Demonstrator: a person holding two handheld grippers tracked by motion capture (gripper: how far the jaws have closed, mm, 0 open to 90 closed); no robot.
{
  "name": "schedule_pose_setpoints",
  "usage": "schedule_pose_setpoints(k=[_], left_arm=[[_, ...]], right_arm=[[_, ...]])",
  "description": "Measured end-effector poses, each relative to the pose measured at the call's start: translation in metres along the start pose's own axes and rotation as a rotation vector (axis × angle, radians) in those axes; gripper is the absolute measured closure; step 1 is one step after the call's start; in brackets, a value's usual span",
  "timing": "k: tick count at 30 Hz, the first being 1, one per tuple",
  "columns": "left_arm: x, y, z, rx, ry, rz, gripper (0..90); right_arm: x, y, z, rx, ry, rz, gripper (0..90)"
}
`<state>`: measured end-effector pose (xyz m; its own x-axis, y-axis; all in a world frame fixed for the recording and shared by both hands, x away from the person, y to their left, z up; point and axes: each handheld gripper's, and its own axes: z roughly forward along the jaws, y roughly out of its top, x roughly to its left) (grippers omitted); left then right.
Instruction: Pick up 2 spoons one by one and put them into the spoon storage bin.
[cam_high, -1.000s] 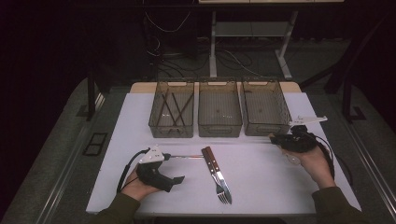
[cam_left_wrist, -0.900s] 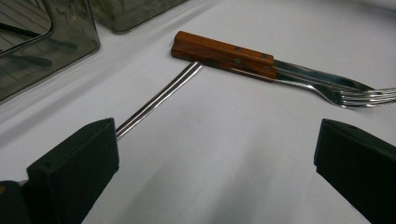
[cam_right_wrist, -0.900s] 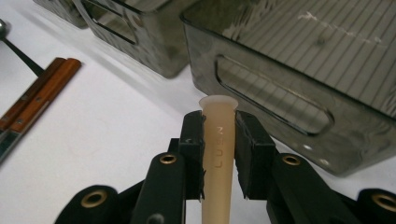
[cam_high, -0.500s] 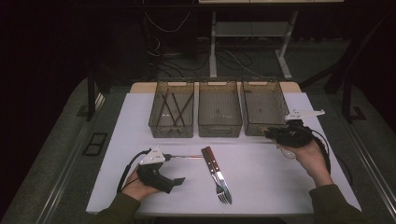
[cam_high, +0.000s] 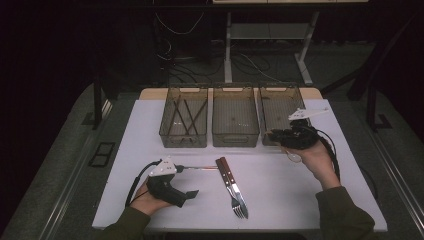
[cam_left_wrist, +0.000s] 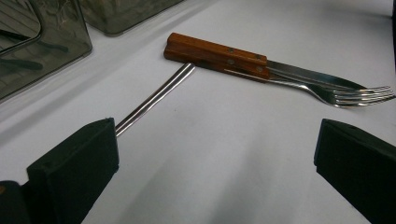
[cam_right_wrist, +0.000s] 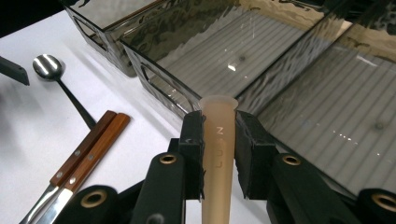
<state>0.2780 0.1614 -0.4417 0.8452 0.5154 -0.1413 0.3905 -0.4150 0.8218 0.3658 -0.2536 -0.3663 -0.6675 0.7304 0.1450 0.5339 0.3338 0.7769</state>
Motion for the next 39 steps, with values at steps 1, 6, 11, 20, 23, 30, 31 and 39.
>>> schedule_pose_setpoints(k=[1,6,11,20,23,30,31,39], left_arm=[[0.0,0.0,0.0,0.0,0.001,0.0,0.0],[0.0,0.0,0.0,-0.002,-0.002,-0.002,0.0],[-0.001,0.0,0.001,-0.005,-0.006,-0.005,0.0],[-0.002,0.001,0.001,-0.006,-0.009,-0.005,0.0],[-0.002,0.001,0.001,-0.007,-0.011,-0.003,0.0],[-0.003,0.001,0.002,-0.004,-0.014,0.001,0.0],[-0.002,0.001,0.002,-0.004,-0.015,0.001,0.0],[-0.003,0.001,0.002,-0.012,-0.019,-0.003,0.0]], right_arm=[[0.001,0.003,0.003,0.002,0.0,-0.007,74.0],[0.003,0.015,0.011,0.016,-0.001,-0.017,74.0],[0.004,0.025,0.017,0.015,0.002,-0.017,74.0],[0.006,0.049,0.028,0.018,0.003,-0.031,73.9],[0.008,0.058,0.032,0.017,0.002,-0.037,73.9],[0.011,0.079,0.044,0.022,-0.001,-0.063,73.9],[0.012,0.082,0.046,0.024,-0.002,-0.062,73.9],[0.012,0.1,0.068,0.044,-0.007,-0.065,73.8]])
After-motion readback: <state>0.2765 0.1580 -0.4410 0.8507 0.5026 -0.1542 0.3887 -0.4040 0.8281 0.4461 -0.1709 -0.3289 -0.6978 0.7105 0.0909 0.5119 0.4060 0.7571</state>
